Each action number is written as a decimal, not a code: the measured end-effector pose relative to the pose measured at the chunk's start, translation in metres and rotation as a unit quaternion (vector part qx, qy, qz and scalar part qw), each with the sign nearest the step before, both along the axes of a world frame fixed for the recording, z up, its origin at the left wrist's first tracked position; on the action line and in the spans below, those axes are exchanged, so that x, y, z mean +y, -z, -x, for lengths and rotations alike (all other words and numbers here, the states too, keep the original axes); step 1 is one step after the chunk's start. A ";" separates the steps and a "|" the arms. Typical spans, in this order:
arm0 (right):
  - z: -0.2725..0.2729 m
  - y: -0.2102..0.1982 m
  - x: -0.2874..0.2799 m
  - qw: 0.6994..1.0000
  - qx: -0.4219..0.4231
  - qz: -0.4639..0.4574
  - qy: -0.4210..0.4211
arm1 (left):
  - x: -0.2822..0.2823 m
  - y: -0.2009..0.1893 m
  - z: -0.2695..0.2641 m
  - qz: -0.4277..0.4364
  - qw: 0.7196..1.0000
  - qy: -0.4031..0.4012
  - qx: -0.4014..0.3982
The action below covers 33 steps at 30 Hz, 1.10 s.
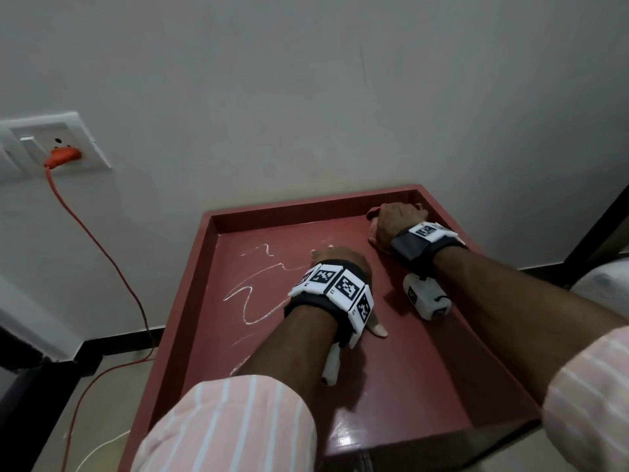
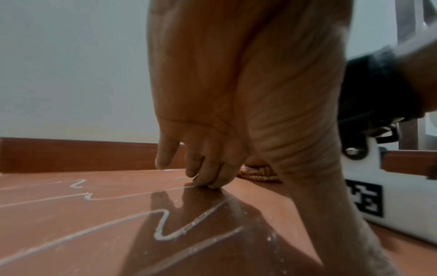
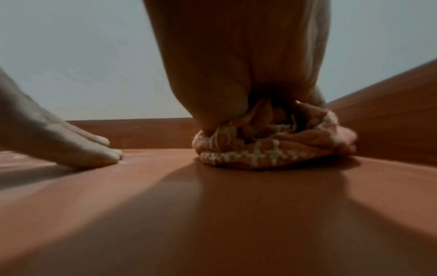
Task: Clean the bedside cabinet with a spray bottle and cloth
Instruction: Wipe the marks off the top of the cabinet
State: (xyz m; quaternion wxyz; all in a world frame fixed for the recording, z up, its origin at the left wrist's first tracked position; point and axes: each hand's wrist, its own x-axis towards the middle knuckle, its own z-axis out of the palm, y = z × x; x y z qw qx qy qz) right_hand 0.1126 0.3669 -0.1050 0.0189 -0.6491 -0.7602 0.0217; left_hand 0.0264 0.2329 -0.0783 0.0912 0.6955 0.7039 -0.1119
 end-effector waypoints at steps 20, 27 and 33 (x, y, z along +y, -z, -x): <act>0.000 0.006 0.008 0.997 -0.080 -0.018 -0.017 | 0.009 0.007 0.018 0.034 0.998 -0.013 -0.051; 0.026 0.002 -0.004 0.989 -0.037 0.072 -0.122 | -0.013 -0.011 0.046 0.052 0.994 -0.020 -0.093; 0.084 0.008 -0.042 0.946 -0.019 0.086 -0.312 | -0.037 -0.008 0.075 0.072 0.995 -0.068 -0.026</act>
